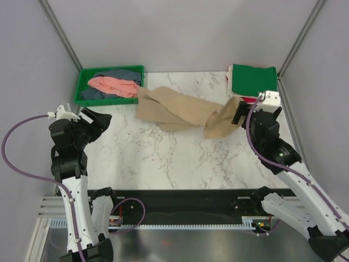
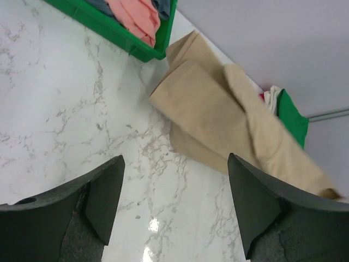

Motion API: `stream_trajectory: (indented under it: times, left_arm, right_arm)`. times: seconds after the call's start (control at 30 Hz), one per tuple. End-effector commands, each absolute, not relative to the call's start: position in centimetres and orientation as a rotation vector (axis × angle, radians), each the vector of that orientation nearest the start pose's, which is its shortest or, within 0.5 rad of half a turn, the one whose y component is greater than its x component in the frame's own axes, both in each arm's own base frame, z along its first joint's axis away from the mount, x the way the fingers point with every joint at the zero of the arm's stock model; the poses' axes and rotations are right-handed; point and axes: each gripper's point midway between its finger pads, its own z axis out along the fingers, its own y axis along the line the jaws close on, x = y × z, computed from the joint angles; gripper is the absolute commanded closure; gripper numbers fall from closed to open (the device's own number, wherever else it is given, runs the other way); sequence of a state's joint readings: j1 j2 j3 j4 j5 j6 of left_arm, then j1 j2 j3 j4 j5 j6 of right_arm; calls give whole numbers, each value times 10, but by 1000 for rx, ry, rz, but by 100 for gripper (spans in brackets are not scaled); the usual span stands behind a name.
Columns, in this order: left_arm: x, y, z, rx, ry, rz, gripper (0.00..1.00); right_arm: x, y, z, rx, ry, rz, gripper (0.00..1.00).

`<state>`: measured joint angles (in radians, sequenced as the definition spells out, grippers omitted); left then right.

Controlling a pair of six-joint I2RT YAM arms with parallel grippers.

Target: Fold and stack the t-shirts

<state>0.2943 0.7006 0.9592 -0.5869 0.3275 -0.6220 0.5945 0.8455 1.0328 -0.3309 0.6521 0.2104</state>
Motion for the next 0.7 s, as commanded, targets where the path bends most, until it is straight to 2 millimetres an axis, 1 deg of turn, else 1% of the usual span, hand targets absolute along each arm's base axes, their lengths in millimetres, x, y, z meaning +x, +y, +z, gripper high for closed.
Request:
stream_trajectory:
  times: [0.0,0.03,0.07,0.1,0.13,0.17,0.2,0.23,0.27,0.3,0.33,0.37,0.4,0.43,0.47,0.5,0.57,0.6,0.67]
  left_arm:
    - [247,-7,277,-578,1859,-491,16]
    - [246,-7,274,-573,1864,-484,16]
    - [245,-5,271,-557,1878,-466,16]
    - [244,-5,270,-549,1887,-456,16]
    - [242,-4,265,-531,1917,-434,17]
    - [241,-3,263,-518,1933,-422,17]
    - [240,-4,265,-497,1938,-410,18]
    - [237,0,261,-509,1947,-374,18]
    - [236,1,260,-509,1946,-367,18]
    - [233,-1,256,-505,1946,-367,17]
    - [233,1,253,-516,1942,-356,17]
    - [232,2,250,-521,1941,-350,17]
    - [232,2,243,-531,1949,-348,17]
    - [232,2,241,-536,1953,-350,17]
    - [233,2,241,-533,1951,-353,17]
    - [234,1,239,-531,1953,-358,17]
    - [237,0,238,-525,1957,-373,18]
    - [238,-2,237,-522,1964,-382,18]
    - [239,-4,235,-514,1973,-399,20]
  right_arm:
    - [290,16,228,502,1876,-77,2]
    - [285,6,207,545,1913,-66,2]
    - [286,-3,202,613,1922,-5,2]
    - [286,-5,203,623,1919,21,2]
    - [290,-4,219,611,1879,63,2]
    - [294,4,229,575,1865,109,2]
    - [300,22,242,493,1859,210,2]
    - [307,34,254,452,1858,276,2]
    - [310,50,258,409,1873,338,2]
    - [314,73,264,337,1882,437,2]
    - [323,91,262,289,1911,470,2]
    - [320,129,260,178,1942,531,2]
    - [331,153,253,101,1983,517,2]
    - [336,170,247,53,2006,486,2]
    - [332,200,242,-37,2036,514,2]
    - [348,222,229,-80,2085,515,2]
    - [359,255,217,-172,2123,572,7]
    - [379,275,206,-199,2152,572,9]
    - [397,293,193,-247,2184,564,16]
